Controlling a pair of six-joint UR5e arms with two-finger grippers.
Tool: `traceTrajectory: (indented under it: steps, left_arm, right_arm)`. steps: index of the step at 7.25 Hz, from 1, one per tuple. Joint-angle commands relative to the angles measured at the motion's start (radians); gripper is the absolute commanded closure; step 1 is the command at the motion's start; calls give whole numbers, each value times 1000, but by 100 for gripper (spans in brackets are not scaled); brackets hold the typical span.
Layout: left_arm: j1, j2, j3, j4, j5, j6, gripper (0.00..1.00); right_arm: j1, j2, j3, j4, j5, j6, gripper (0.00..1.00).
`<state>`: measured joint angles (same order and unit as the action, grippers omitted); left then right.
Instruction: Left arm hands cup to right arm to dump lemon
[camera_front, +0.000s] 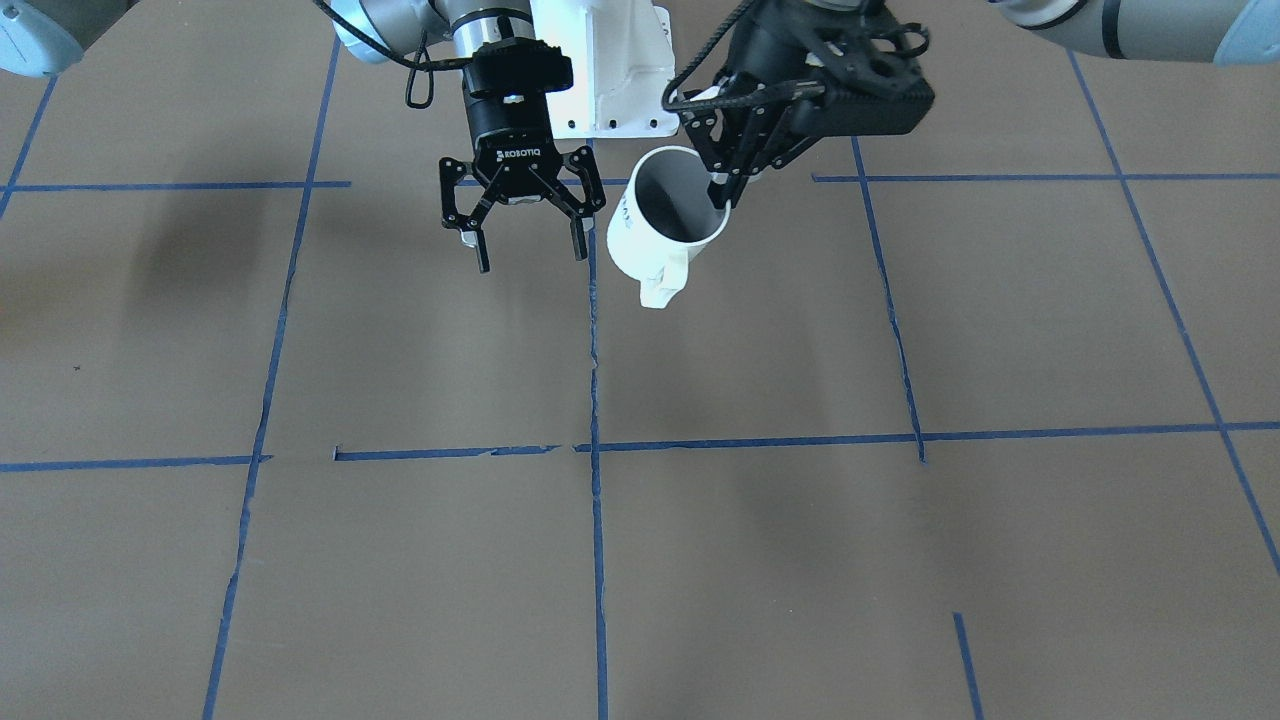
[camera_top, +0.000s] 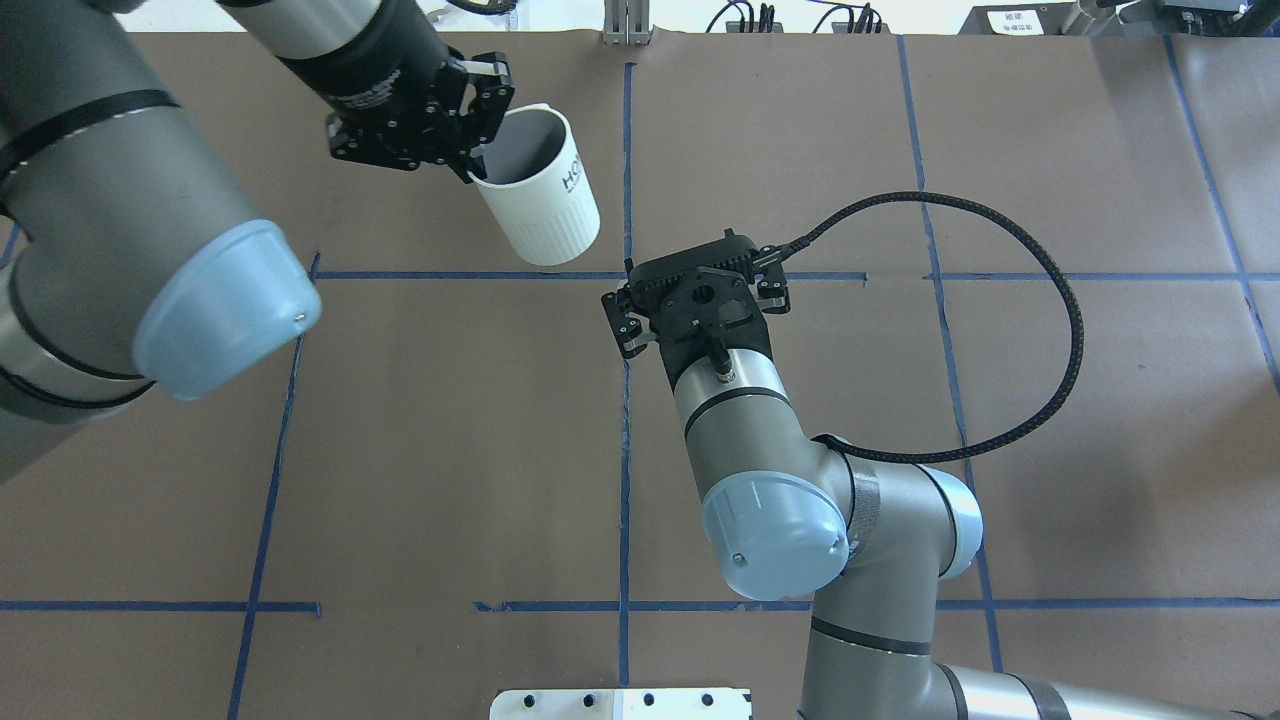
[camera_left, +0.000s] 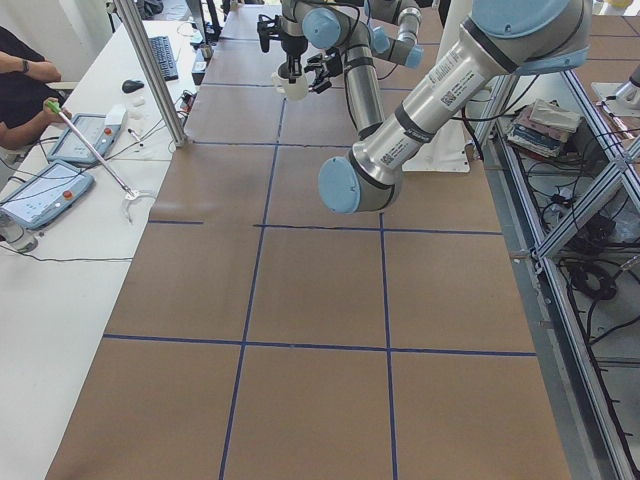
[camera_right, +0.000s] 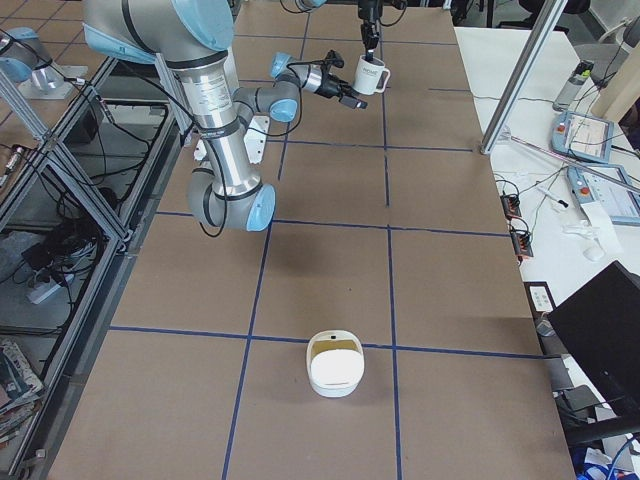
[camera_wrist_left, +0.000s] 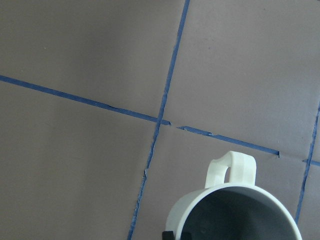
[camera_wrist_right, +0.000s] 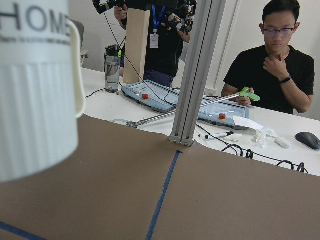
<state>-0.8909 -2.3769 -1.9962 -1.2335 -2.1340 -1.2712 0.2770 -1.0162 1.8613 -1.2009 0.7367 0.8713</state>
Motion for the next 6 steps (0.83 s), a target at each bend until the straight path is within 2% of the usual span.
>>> traceTrajectory:
  steps: [1,3,5,6]
  left_arm:
    - [-63,156,-79,-4,-4,181,100]
    - [-75,334,-101,-88,-4,321,100]
    - [-80,537,-87,-330,-4,381,100]
    - [-91,624,-87,-383,-4,447,100]
  right_arm:
    - [37,1,5,1,79,-5,0]
    - [106,-5,31,1,188,-5,0]
    - [221,-66,64,0,359,-6,0]
    - [275,-94,70,1,438,-6,0]
